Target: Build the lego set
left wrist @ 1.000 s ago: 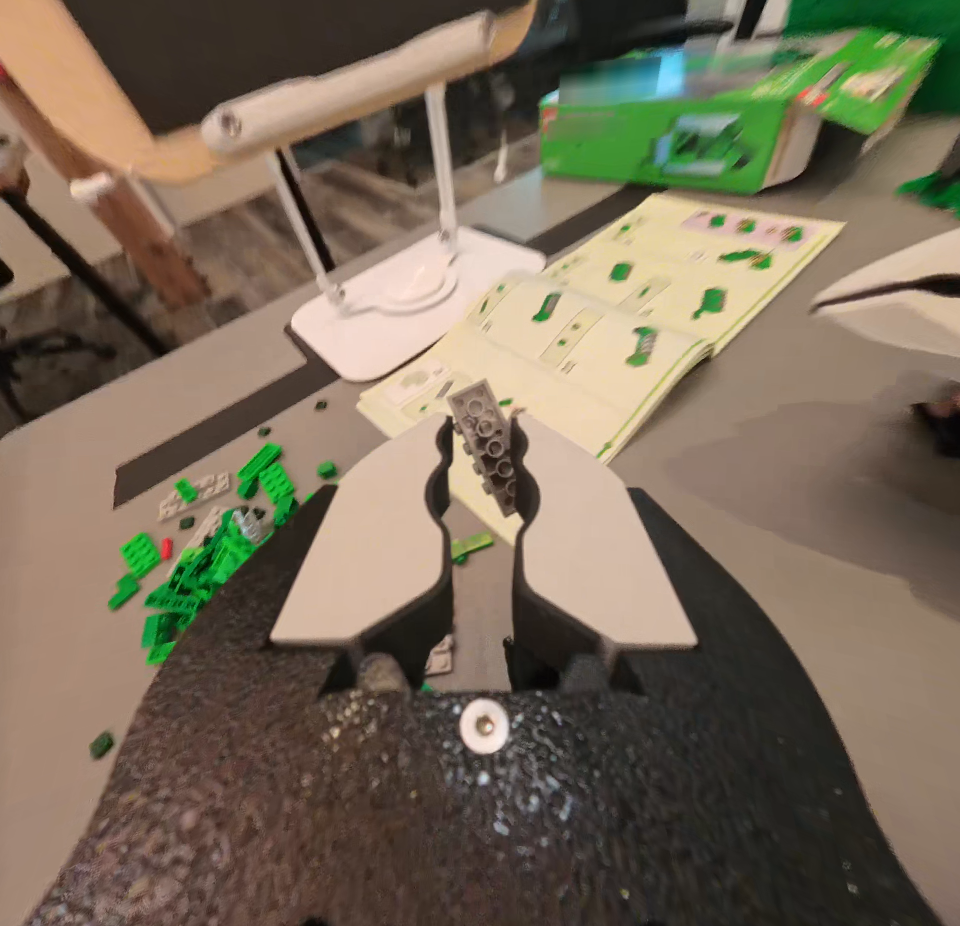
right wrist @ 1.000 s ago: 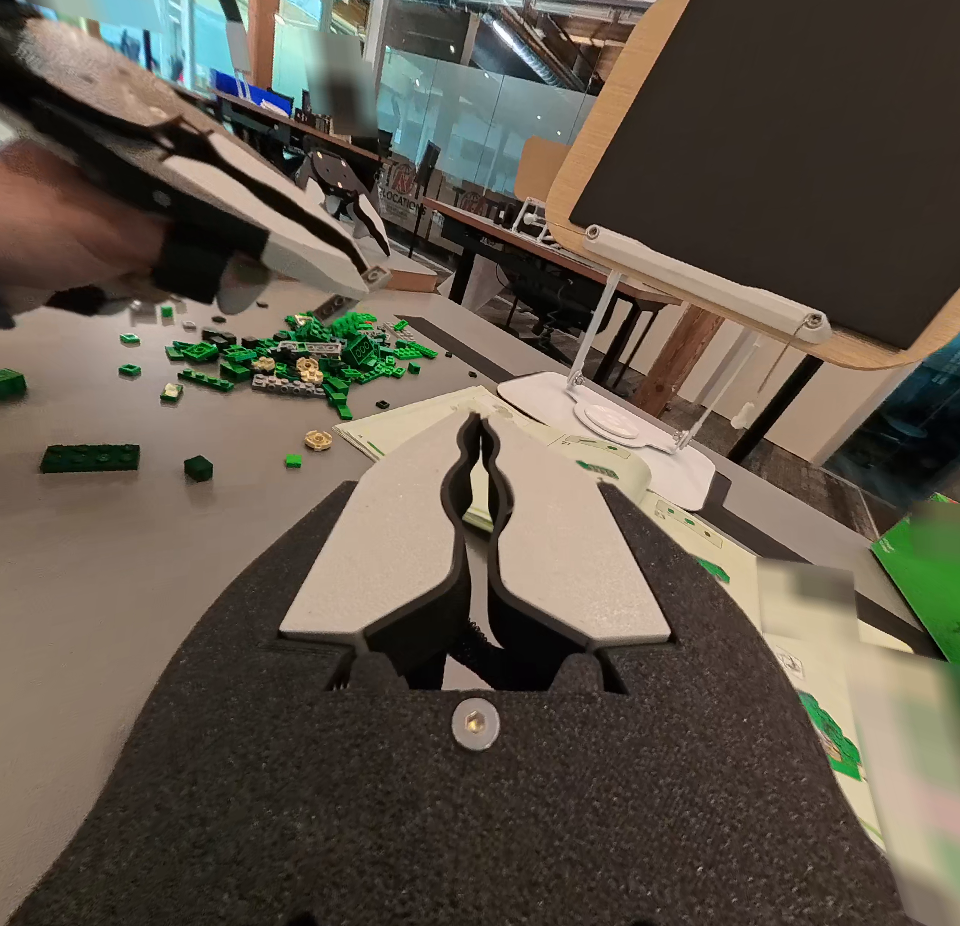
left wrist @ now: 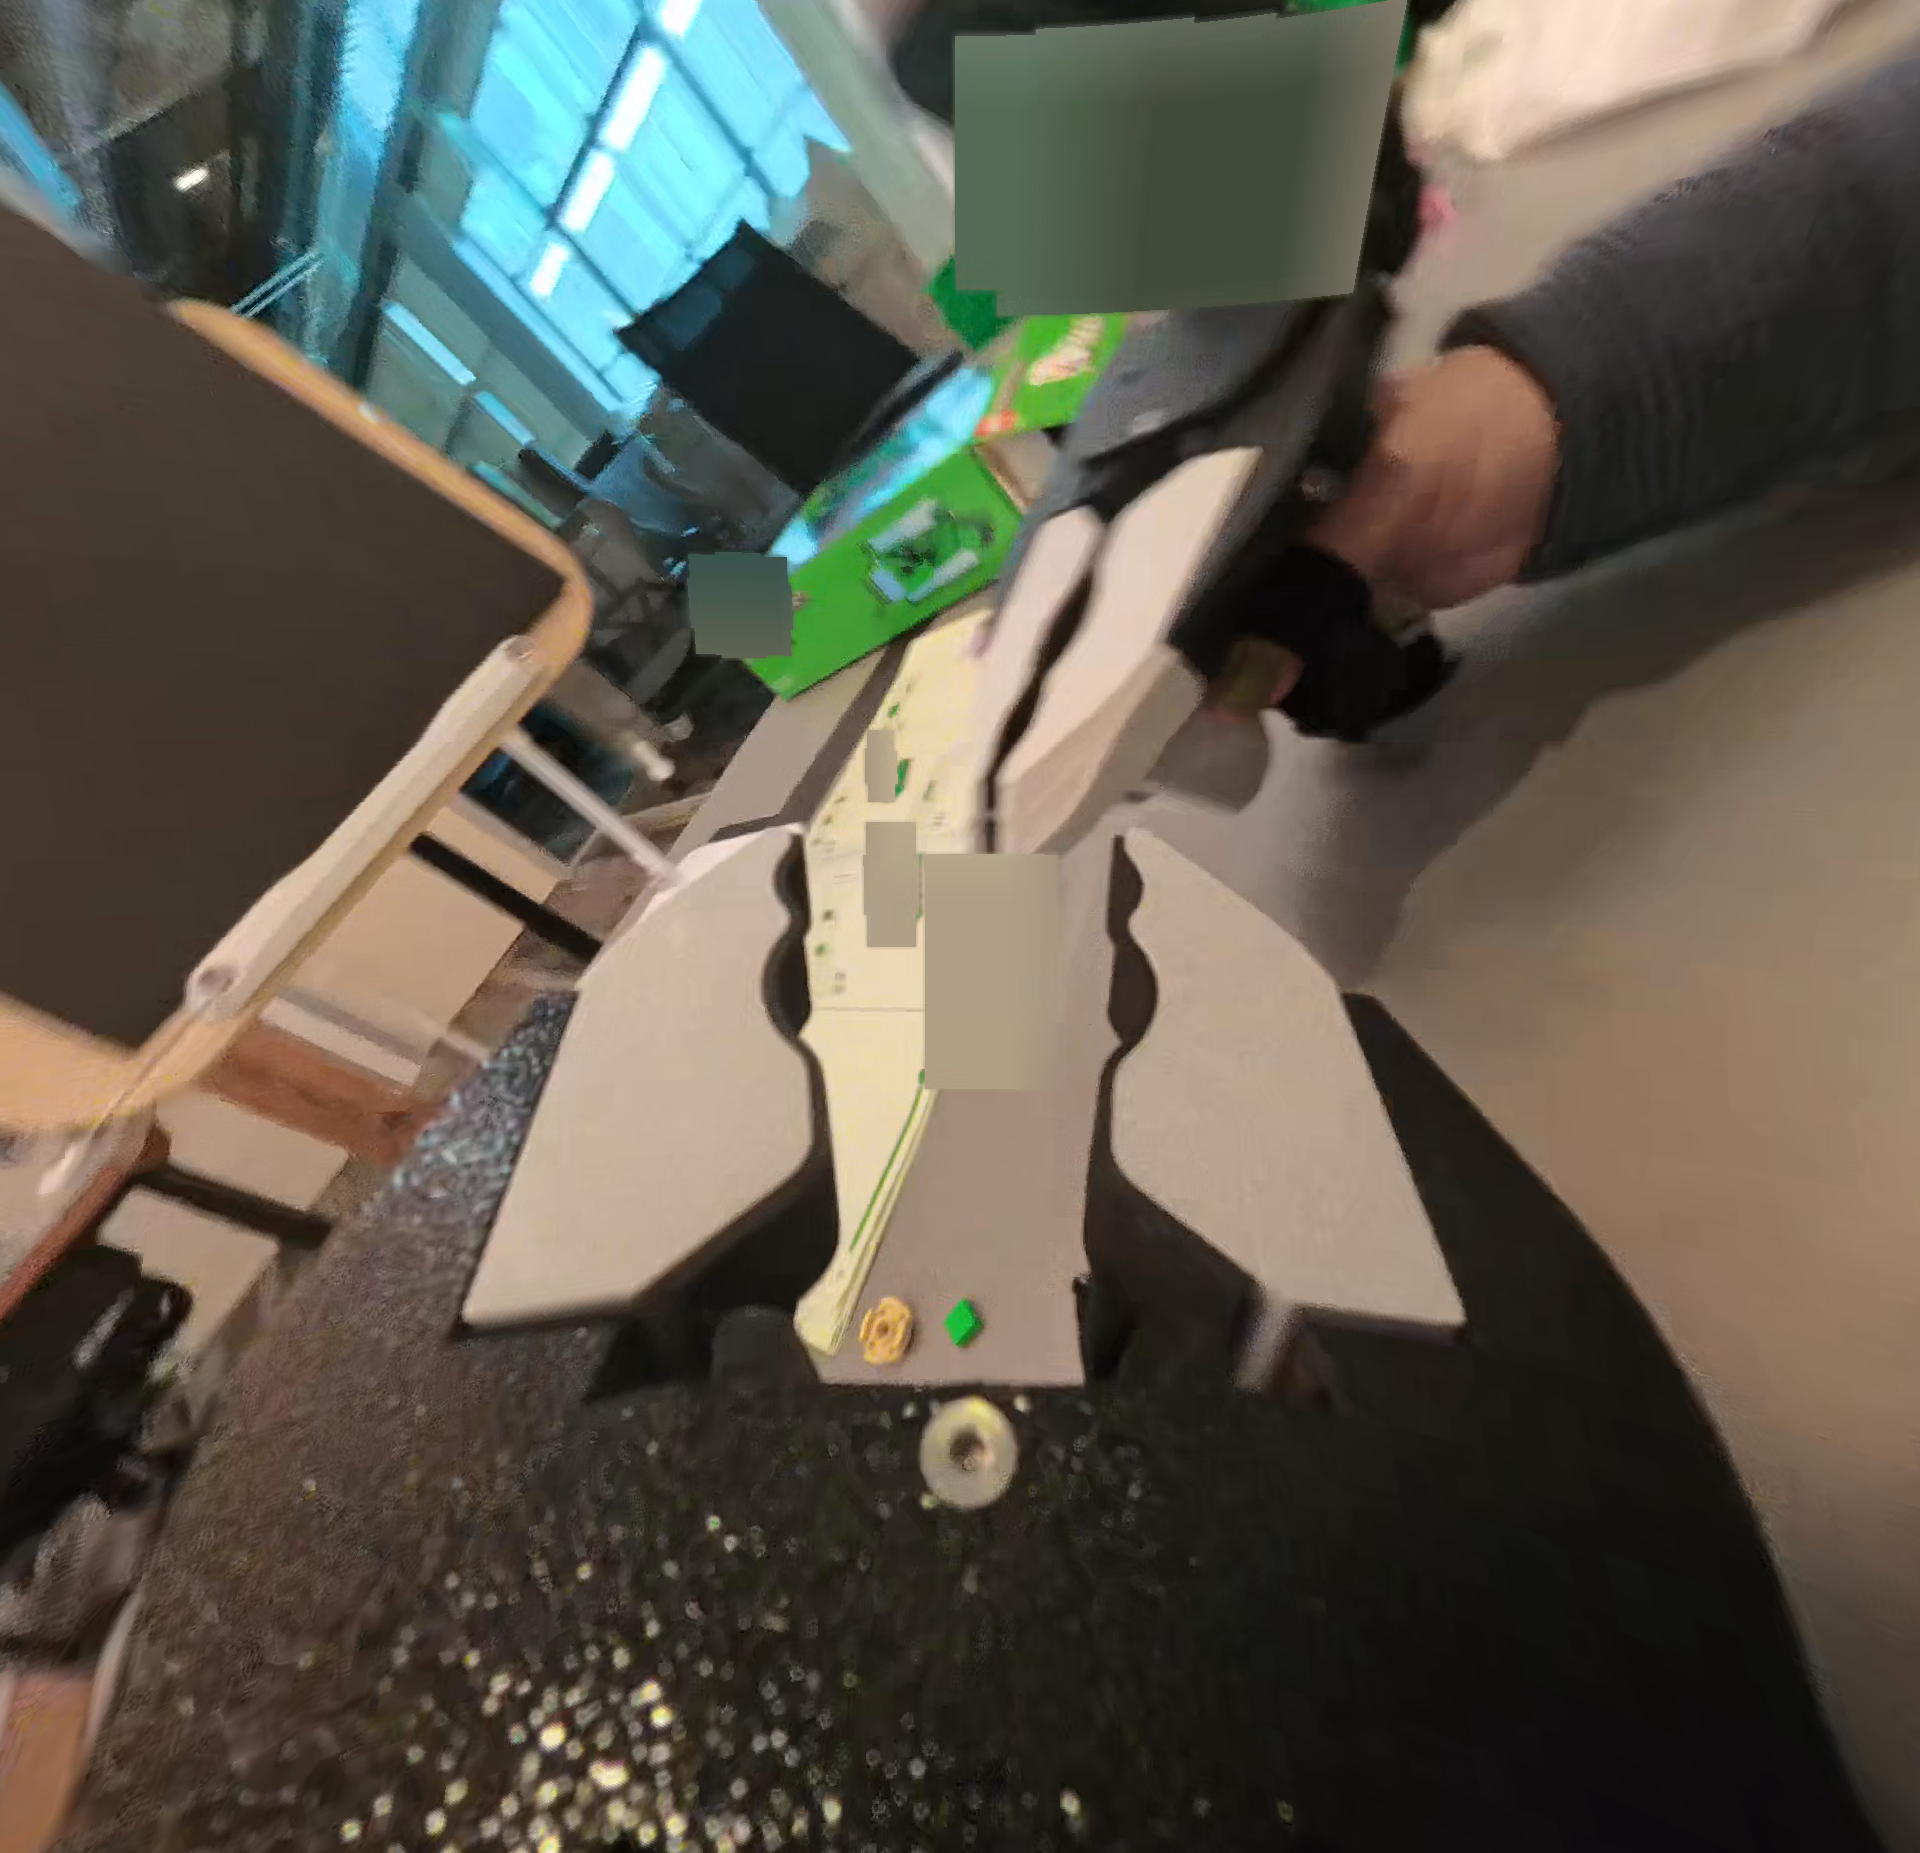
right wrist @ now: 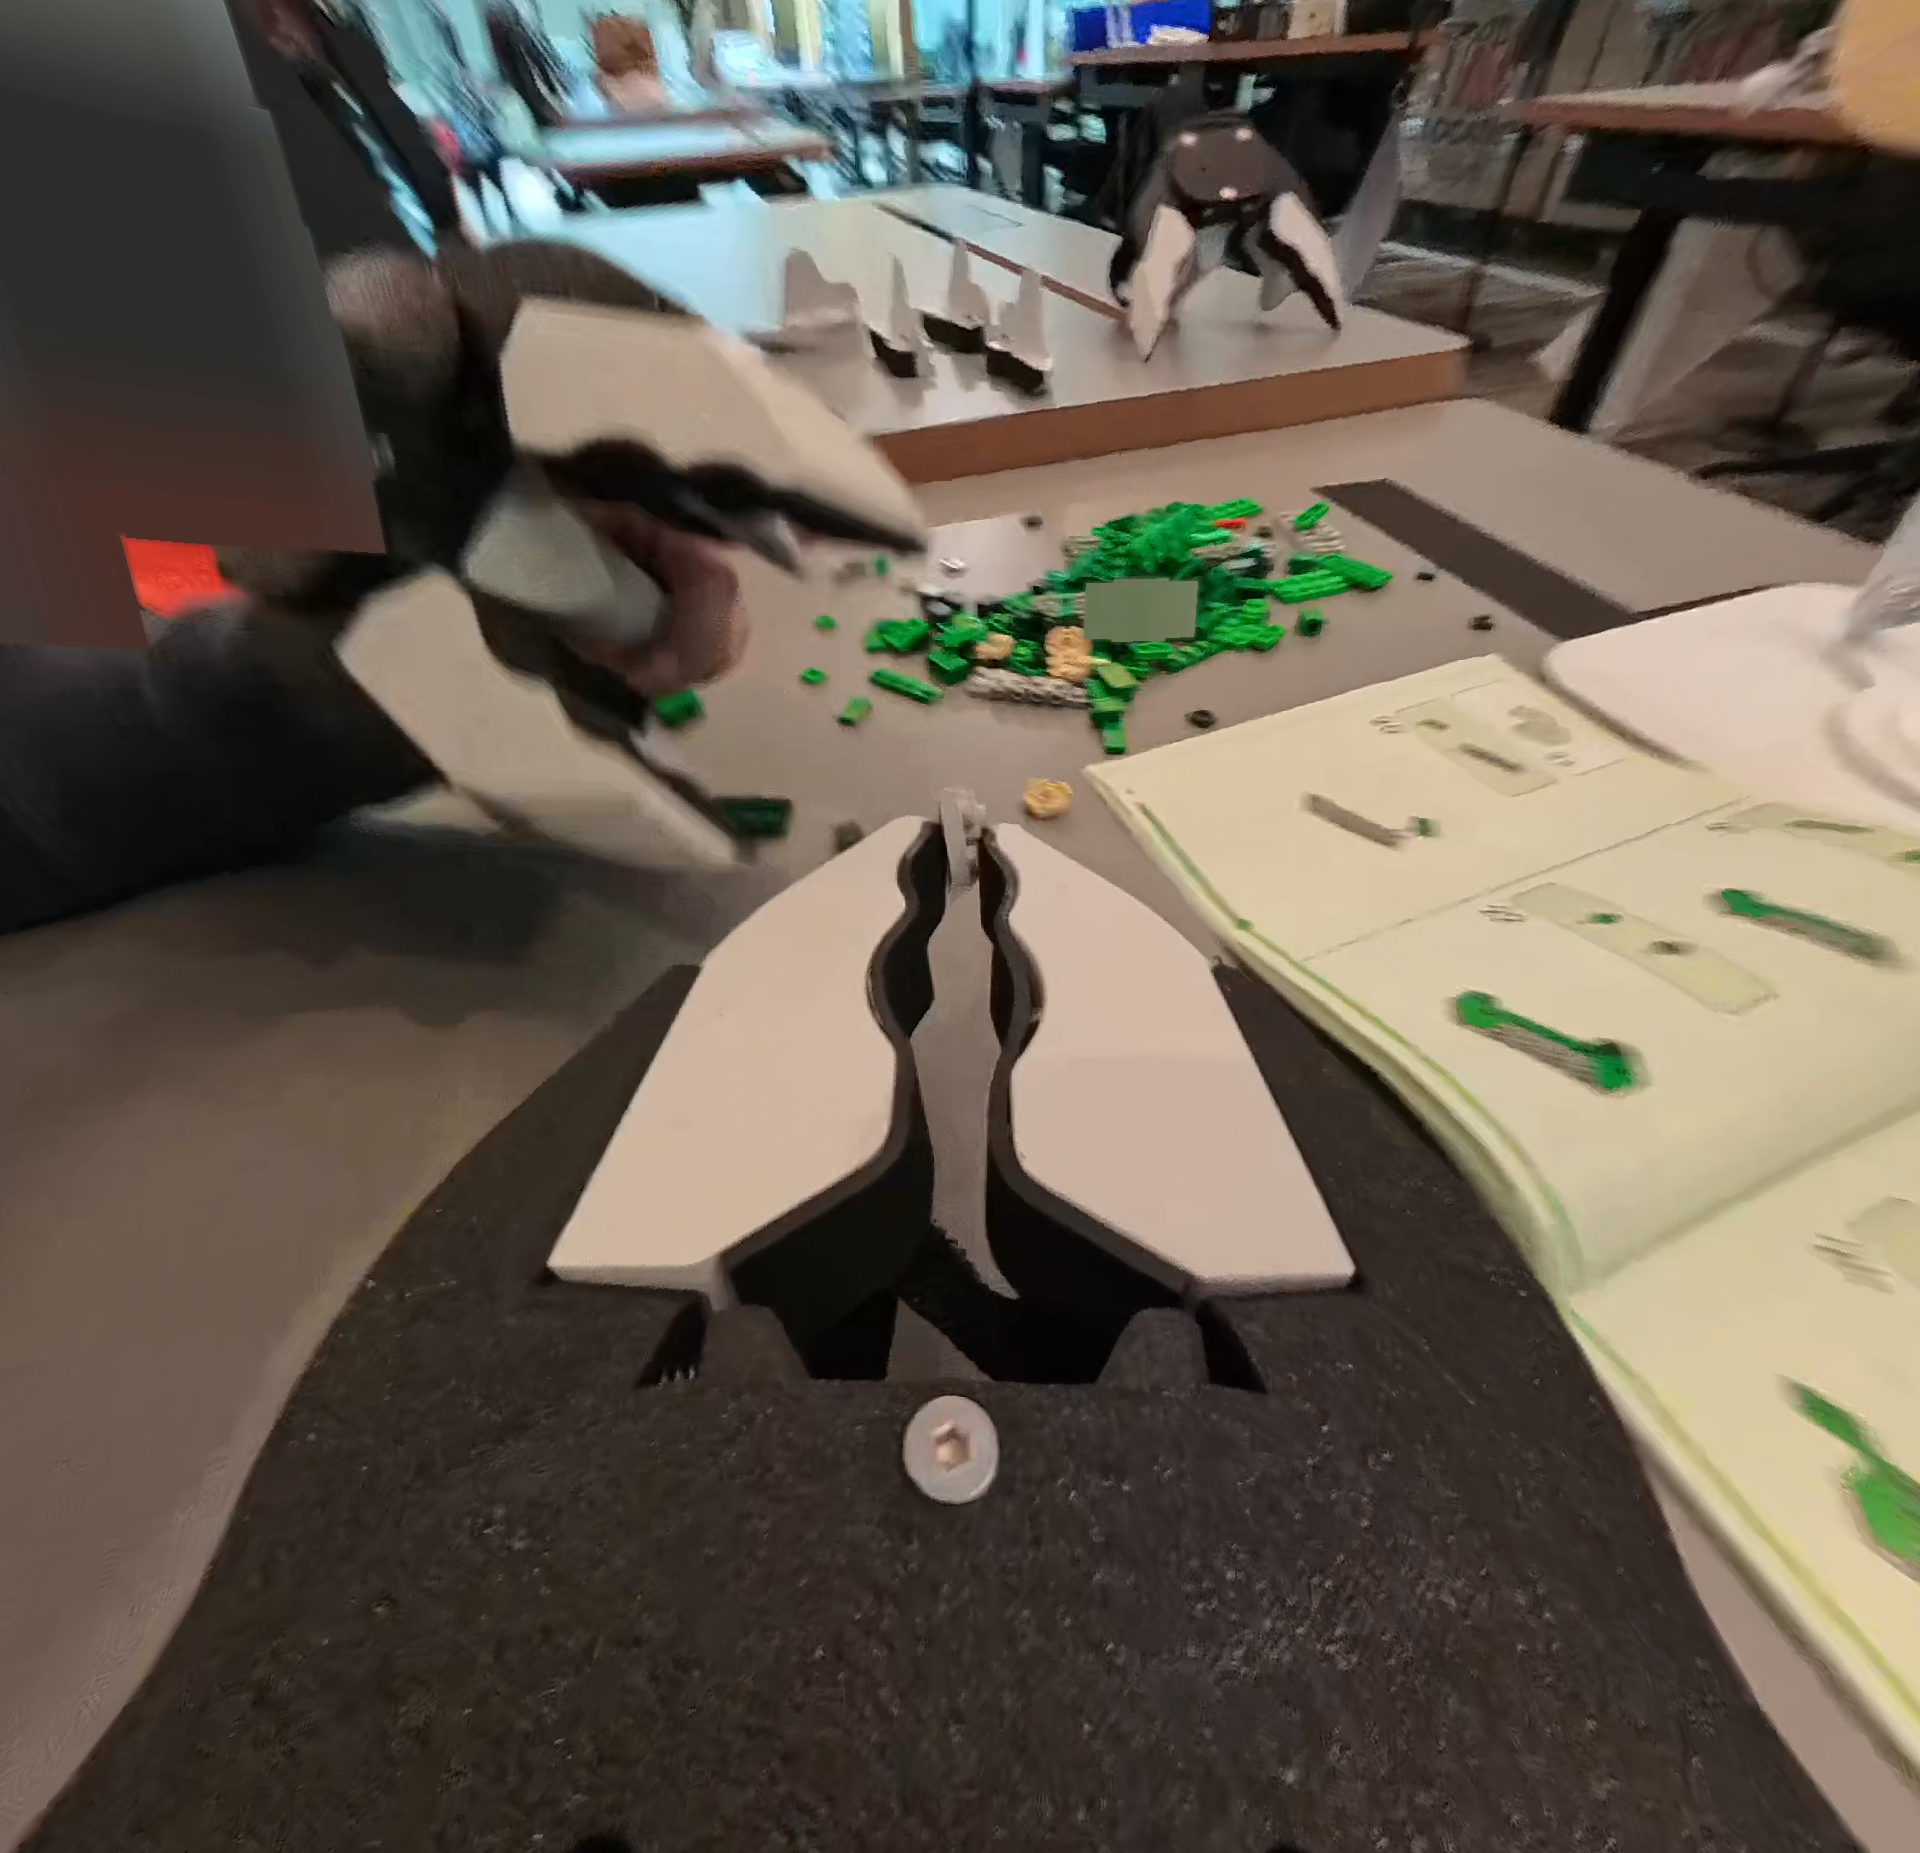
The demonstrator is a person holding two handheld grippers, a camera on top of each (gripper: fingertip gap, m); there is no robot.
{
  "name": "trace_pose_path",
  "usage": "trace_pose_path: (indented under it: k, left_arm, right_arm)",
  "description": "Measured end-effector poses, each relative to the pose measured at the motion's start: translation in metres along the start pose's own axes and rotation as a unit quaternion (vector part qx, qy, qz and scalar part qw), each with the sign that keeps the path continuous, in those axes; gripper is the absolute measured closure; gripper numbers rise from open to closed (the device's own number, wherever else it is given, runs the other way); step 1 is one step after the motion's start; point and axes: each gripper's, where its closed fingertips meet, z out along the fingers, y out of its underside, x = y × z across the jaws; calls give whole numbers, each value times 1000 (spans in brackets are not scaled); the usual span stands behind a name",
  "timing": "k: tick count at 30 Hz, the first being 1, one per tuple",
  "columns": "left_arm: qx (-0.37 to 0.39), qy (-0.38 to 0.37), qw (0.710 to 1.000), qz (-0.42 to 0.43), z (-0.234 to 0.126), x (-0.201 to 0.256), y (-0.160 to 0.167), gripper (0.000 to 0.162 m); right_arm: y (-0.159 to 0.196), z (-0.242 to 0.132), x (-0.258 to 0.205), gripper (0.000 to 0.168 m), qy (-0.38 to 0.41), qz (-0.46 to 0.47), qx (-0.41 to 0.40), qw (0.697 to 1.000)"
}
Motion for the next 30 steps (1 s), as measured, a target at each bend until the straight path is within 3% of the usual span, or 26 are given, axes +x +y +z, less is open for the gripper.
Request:
trace_pose_path:
  k: [1,3,7,9,11,16,20,22,24,27,30]
  left_arm:
    - [-8,-41,999,-22,-6,-16,4,109]
    - [-45,-142,987,-57,-24,-54,25,120]
    - [-97,-272,945,-153,-71,-110,65,125]
    - [-112,-304,927,-191,-90,-125,81,126]
    - [-122,-326,913,-215,-104,-134,94,125]
    - [-133,-332,901,-245,-115,-139,107,122]
    - [-140,-302,902,-274,-109,-134,112,115]
    - [-148,-289,903,-279,-110,-132,115,113]
    - [-160,-282,905,-275,-116,-134,117,114]
    - [-153,-239,915,-288,-122,-129,113,120]
    - [-150,-140,926,-317,-120,-105,111,132]
  right_arm:
    - [2,-6,5,163,35,-46,-22,998]
    - [15,-19,12,163,102,-188,-102,971]
    - [55,-30,6,163,112,-440,-254,854]
    - [70,-28,0,162,97,-503,-288,809]
    - [73,-27,-6,160,83,-520,-294,798]
    - [82,-30,-21,148,20,-436,-296,849]
    - [75,-36,-33,115,-23,-334,-279,900]
    - [64,-38,-37,107,-40,-272,-249,929]
    - [40,-40,-38,106,-47,-215,-171,960]
    - [-16,-43,-25,113,-6,-126,25,992]
    - [-46,-50,2,122,57,24,206,977]
